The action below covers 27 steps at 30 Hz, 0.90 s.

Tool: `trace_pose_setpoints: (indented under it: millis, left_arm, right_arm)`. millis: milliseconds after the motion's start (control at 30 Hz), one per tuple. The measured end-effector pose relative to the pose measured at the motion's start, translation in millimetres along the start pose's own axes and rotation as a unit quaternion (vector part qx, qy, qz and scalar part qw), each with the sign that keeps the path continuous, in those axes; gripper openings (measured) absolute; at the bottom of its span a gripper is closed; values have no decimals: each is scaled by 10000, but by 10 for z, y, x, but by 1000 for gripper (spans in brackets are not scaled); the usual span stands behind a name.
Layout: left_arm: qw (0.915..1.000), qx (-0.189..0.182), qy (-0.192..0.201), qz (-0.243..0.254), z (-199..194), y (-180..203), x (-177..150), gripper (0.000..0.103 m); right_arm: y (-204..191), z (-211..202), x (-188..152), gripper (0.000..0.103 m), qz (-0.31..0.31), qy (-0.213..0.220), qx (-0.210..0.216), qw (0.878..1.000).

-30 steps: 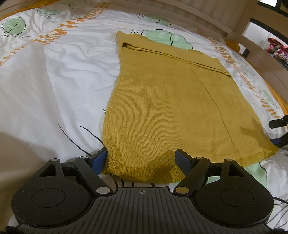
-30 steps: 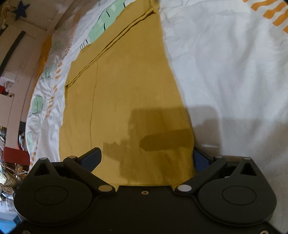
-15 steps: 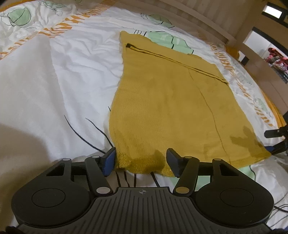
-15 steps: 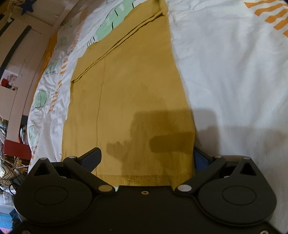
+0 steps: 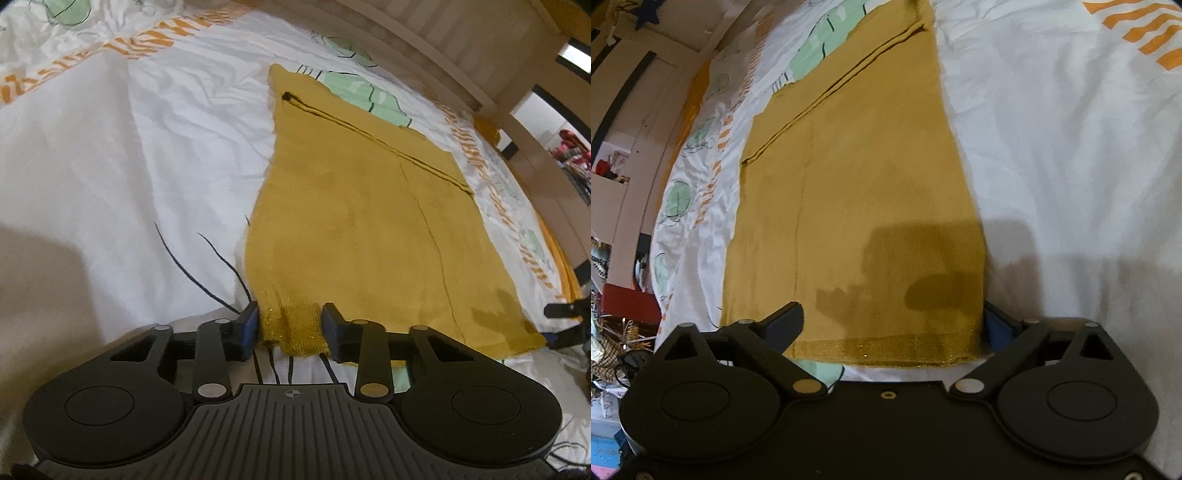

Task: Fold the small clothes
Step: 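Close both tools on the sweater hem edge, then lift the hem with both tools and fold it over toward the collar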

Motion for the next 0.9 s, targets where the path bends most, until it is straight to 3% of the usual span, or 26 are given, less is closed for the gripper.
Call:
trace_pose_setpoints:
  millis: [67, 133, 200, 300, 367, 467, 600, 900]
  left_arm:
    - [10000, 2, -17, -50, 9, -12, -1, 26]
    - [10000, 11, -25, -81, 17, -22, -1, 20]
    - [10000, -7, -39, -82, 28, -18, -2, 14]
    - [9999, 23, -42, -117, 20, -28, 5, 6]
    - [9998, 28, 23, -218, -5, -42, 21, 6]
    - [9992, 16, 172, -365, -62, -58, 55, 6]
    - [9971, -139, 517, -543, -204, -45, 184, 6]
    - [9943, -174, 934, -481, -400, -7, 544, 6]
  right_arm:
    - [-8, -3, -7, 91, -33, 29, -67, 10000]
    - [5, -26, -13, 78, -101, 71, -156, 9998]
    - [28, -26, -34, 53, -126, 51, -239, 9996]
    - [72, -22, -56, 31, -154, 80, -401, 9990]
    - [58, -61, -53, 25, -182, 190, -347, 9991]
    - [6, -157, -37, 16, -176, 407, -76, 9990]
    - [-113, -313, 1, 15, -157, 715, 484, 9961]
    - [-188, -412, 113, 15, 214, 975, 1161, 9882]
Point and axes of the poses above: each gripper's, at about its wrist camera, not at the fingertips, and z roughly the way its jaws point, y to its right, x to its top, the point moved 10 cm from there along z, roughly the way its jaws point, and after that the axes turned 13 degrees about z, right-handed, at the moved point
